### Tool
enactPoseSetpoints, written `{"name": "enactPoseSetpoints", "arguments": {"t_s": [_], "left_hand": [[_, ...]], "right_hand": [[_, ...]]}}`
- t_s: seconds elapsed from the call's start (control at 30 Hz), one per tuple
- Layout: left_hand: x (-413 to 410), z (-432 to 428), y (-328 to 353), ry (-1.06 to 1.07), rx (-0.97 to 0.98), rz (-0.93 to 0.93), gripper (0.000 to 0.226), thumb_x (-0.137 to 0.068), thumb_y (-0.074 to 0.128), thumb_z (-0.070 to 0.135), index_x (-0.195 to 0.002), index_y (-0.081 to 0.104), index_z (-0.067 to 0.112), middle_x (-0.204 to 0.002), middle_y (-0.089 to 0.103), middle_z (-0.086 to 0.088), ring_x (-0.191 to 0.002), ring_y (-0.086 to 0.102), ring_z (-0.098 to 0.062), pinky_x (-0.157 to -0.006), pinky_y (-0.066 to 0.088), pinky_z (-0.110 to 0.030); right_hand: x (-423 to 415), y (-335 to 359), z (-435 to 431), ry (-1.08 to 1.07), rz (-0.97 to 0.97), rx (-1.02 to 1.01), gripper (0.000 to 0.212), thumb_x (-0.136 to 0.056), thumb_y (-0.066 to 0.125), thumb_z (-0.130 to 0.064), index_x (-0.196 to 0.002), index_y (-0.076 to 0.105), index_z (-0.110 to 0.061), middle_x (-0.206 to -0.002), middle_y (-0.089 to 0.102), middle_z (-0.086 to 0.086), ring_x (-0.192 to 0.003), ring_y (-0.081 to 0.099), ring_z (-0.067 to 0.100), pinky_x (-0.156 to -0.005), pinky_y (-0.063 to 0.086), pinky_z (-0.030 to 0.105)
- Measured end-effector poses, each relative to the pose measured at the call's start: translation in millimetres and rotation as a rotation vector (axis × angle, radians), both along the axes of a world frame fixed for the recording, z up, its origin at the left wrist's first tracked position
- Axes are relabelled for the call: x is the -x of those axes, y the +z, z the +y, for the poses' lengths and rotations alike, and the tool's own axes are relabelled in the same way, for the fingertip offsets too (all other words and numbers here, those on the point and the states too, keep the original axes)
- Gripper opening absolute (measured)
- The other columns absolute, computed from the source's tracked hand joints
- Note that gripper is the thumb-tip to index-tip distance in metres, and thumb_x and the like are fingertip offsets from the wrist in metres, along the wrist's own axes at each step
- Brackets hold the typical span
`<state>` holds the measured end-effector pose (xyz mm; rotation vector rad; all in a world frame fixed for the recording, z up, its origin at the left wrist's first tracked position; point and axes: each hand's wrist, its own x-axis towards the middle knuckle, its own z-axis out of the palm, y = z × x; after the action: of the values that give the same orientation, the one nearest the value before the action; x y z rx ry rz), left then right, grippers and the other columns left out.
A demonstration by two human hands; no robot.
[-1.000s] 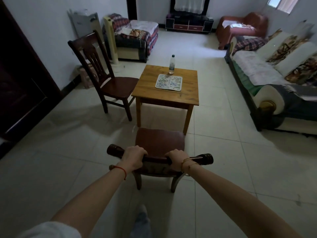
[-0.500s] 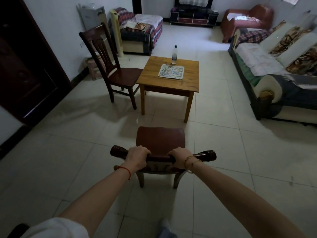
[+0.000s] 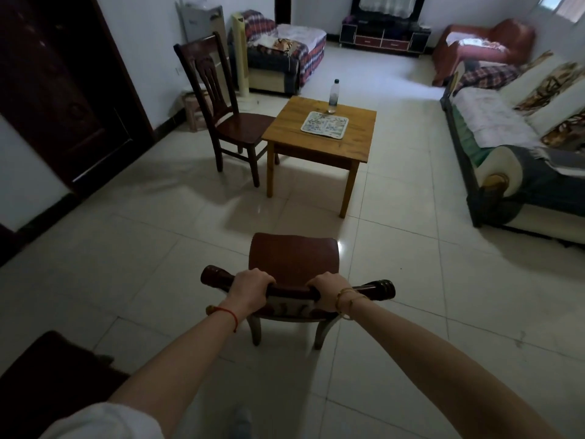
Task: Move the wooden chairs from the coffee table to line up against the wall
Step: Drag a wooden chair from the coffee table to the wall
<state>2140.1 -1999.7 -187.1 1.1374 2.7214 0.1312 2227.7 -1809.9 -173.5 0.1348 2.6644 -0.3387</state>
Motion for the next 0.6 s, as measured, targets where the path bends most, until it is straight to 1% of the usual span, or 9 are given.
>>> {"name": "enactPoseSetpoints", "arguments": {"t_s": [0.13, 0.27, 0.43, 0.5, 0.6], "left_hand": [[-55.4, 6.5, 0.6, 0.052, -0.012, -0.007, 0.03, -0.086, 0.065, 0.013, -0.109, 0.074, 0.03, -0.096, 0.074, 0.004, -0.093, 0.068, -0.017, -0.083, 0.052, -0.033], [-106.3, 9.3, -1.7, 0.076, 0.018, -0.019, 0.031, -0.085, 0.066, 0.014, -0.11, 0.073, 0.032, -0.096, 0.073, 0.006, -0.093, 0.067, -0.017, -0.084, 0.055, -0.035], [-140.6, 3.4, -3.1, 0.064, 0.034, -0.008, 0.029, -0.086, 0.068, 0.016, -0.109, 0.074, 0.032, -0.094, 0.073, 0.007, -0.091, 0.067, -0.015, -0.083, 0.053, -0.033], [-148.0, -3.8, -1.0, 0.041, 0.069, 0.0, 0.029, -0.086, 0.067, 0.017, -0.109, 0.074, 0.033, -0.094, 0.072, 0.007, -0.091, 0.066, -0.015, -0.082, 0.053, -0.032], [-156.8, -19.3, -0.5, 0.011, 0.087, 0.004, 0.029, -0.086, 0.067, 0.016, -0.108, 0.073, 0.033, -0.094, 0.072, 0.007, -0.092, 0.066, -0.015, -0.084, 0.054, -0.034]], "right_hand": [[-48.3, 2.9, 9.2, 0.049, -0.007, -0.007, 0.019, -0.085, 0.062, -0.015, -0.103, 0.067, -0.02, -0.098, 0.068, 0.003, -0.083, 0.062, 0.021, -0.069, 0.047, 0.029], [-94.2, 2.4, 13.6, 0.073, 0.001, -0.01, 0.022, -0.084, 0.06, -0.013, -0.103, 0.068, -0.021, -0.099, 0.068, 0.004, -0.092, 0.065, 0.026, -0.075, 0.05, 0.032], [-132.7, -0.8, 7.5, 0.073, 0.03, -0.011, 0.026, -0.085, 0.058, -0.013, -0.108, 0.069, -0.021, -0.102, 0.069, 0.005, -0.095, 0.065, 0.028, -0.082, 0.055, 0.037], [-142.9, -2.3, -1.1, 0.065, 0.034, 0.001, 0.027, -0.087, 0.058, -0.014, -0.11, 0.068, -0.022, -0.102, 0.069, 0.004, -0.094, 0.065, 0.026, -0.081, 0.056, 0.036], [-156.4, -2.4, -19.9, 0.056, 0.032, 0.025, 0.025, -0.091, 0.056, -0.016, -0.112, 0.068, -0.022, -0.101, 0.069, 0.003, -0.091, 0.065, 0.022, -0.076, 0.055, 0.031]]}}
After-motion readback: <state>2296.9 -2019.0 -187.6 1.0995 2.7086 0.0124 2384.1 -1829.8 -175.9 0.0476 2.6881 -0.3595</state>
